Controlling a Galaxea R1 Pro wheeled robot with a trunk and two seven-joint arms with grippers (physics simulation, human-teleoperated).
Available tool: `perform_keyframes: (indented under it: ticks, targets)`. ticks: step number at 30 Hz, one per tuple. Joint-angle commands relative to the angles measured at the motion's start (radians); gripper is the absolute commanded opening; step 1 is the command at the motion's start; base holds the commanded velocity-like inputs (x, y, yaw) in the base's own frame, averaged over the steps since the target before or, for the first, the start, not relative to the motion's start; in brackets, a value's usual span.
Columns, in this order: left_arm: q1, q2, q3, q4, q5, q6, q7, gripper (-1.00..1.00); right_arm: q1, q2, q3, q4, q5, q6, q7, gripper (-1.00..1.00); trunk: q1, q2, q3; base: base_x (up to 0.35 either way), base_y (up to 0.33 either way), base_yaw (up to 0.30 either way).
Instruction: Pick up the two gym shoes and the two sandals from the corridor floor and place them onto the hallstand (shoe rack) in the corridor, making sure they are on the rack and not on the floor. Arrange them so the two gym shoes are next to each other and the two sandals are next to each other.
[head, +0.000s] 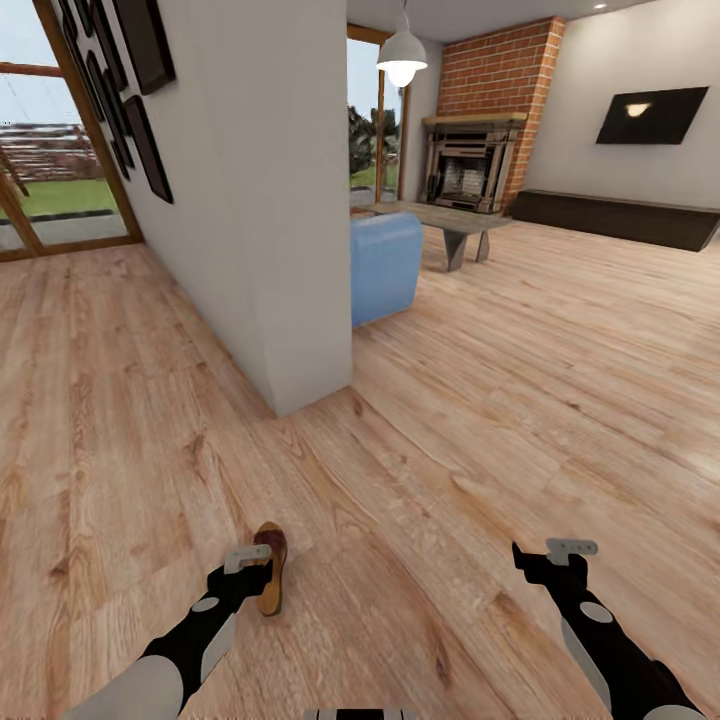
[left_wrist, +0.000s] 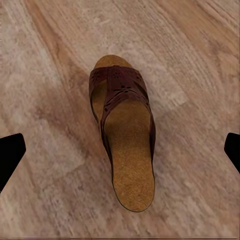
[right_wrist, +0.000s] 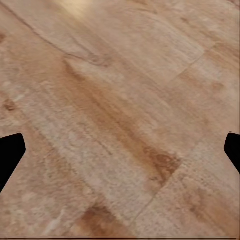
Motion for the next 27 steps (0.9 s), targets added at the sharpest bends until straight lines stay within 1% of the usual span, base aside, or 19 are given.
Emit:
perform_keyframes:
  ticks: [1, 13, 14, 17, 20, 27]
  targets:
    - [-0.001, 0.000, 0.006, 0.001, -0.006, -0.003, 0.002, 1.00, 0.000, -0.001, 0.004, 0.000, -0.010, -0.004, -0.003, 1.00, 0.000, -0.001, -0.006, 0.000, 0.000, 0.000]
    - [-0.001, 0.002, 0.006, 0.001, -0.006, -0.007, 0.002, 1.00, 0.000, -0.001, 0.003, 0.000, -0.011, -0.003, -0.004, 1.00, 0.006, -0.003, -0.069, 0.000, 0.000, 0.000]
    - [-0.001, 0.002, 0.006, 0.001, -0.006, -0.015, 0.002, 1.00, 0.000, -0.001, 0.003, 0.001, -0.011, -0.003, -0.004, 1.00, 0.006, -0.004, -0.075, 0.000, 0.000, 0.000]
    - [-0.001, 0.000, 0.004, 0.001, -0.009, -0.081, 0.002, 1.00, 0.000, 0.000, 0.003, 0.001, -0.011, -0.004, -0.004, 1.00, 0.007, -0.004, -0.091, 0.000, 0.000, 0.000]
    - [-0.001, -0.001, 0.005, 0.002, -0.010, -0.117, 0.002, 1.00, 0.000, 0.000, 0.003, 0.001, -0.011, -0.004, -0.004, 1.00, 0.009, -0.005, -0.107, 0.000, 0.000, 0.000]
    - [-0.002, -0.008, 0.007, 0.001, -0.011, -0.146, 0.001, 1.00, 0.000, 0.001, 0.002, 0.000, -0.012, -0.004, -0.004, 1.00, 0.012, -0.007, -0.146, 0.000, 0.000, 0.000]
